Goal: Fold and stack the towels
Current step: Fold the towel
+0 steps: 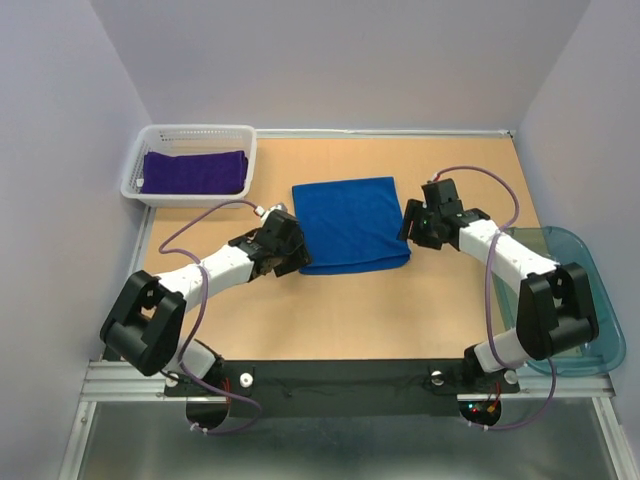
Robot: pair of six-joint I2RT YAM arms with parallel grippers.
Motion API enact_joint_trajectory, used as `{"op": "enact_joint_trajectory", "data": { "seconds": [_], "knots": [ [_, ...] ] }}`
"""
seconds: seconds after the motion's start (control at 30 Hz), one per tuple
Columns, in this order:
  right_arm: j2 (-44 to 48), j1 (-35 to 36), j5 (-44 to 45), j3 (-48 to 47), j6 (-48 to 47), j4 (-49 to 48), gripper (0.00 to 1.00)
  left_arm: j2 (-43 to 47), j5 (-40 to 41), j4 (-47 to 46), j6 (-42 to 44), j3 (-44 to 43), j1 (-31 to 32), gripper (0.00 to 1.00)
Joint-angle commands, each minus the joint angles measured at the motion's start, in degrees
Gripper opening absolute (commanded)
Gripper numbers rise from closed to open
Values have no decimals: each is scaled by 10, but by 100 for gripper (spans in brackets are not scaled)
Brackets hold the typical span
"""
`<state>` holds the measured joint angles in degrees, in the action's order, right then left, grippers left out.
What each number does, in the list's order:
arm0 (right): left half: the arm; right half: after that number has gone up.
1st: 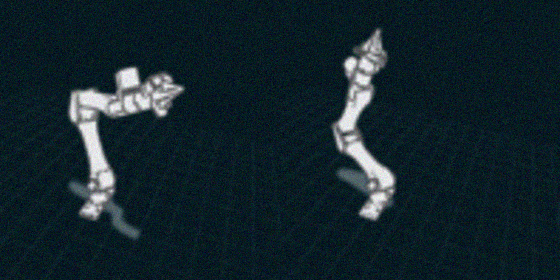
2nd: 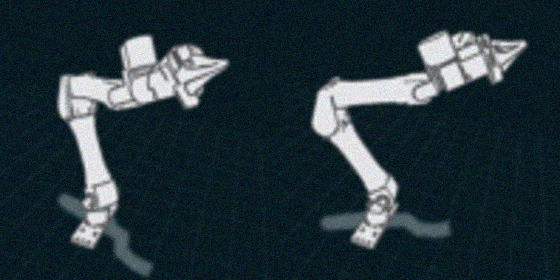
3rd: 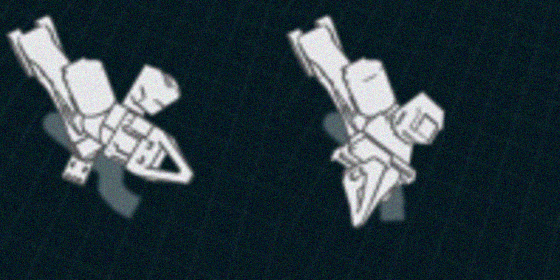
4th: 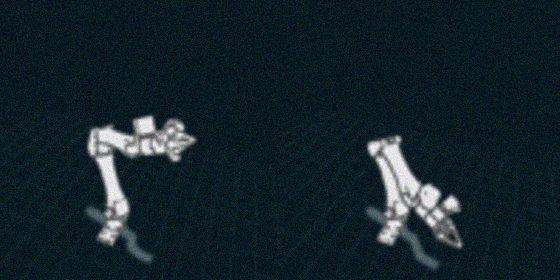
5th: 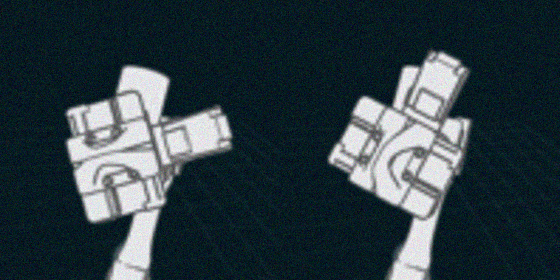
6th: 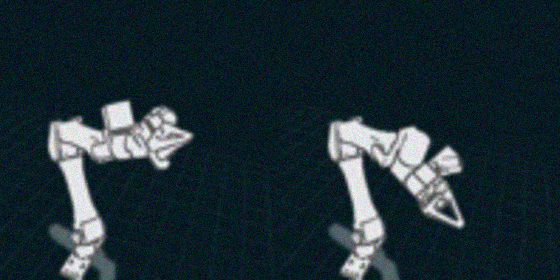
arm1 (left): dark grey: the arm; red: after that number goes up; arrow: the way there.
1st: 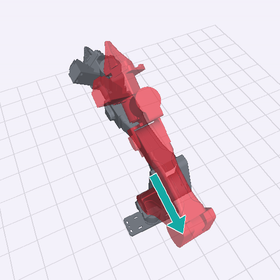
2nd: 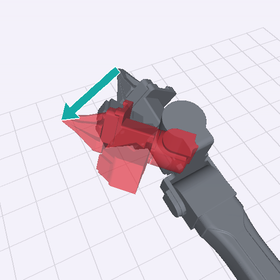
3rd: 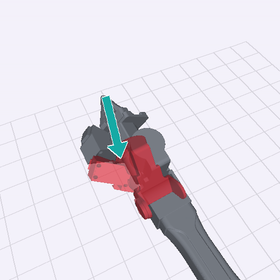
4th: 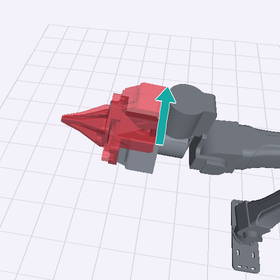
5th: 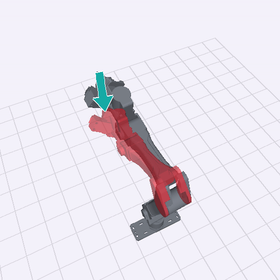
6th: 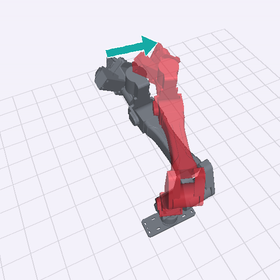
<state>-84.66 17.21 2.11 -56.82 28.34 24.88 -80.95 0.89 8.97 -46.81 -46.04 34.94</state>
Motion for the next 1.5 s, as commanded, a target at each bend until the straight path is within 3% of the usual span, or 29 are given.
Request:
{"op": "enact_joint_trajectory", "data": {
  "seconds": [0.0, 0.2, 0.4, 0.6, 0.77, 1.07, 1.33, 1.47],
  "knots": [
    [32, -5, -2, 48, 25, -38, 64, 4, 3, -47, -48, 3, 7, 58],
    [68, -5, -12, 90, 34, -52, 64, -26, 23, -63, -65, -4, 7, 50],
    [77, -6, -1, 100, 37, -56, 64, -59, 22, -61, -63, -13, 7, 49],
    [69, -11, 9, 101, 37, -62, 64, -72, 25, -60, -66, -10, 8, 50],
    [43, -34, 4, 104, 52, -83, 62, -93, 24, -62, -60, -26, 11, 41],
    [5, -54, -40, 120, 91, -132, 59, -103, 25, -60, -58, -34, 11, 38],
    [-28, -63, -52, 137, 129, -178, 51, -84, 32, -54, -55, -26, 11, 11],
    [-48, -68, -50, 145, 139, -190, 47, -77, 34, -49, -53, -28, 11, 4]
  ]
}}
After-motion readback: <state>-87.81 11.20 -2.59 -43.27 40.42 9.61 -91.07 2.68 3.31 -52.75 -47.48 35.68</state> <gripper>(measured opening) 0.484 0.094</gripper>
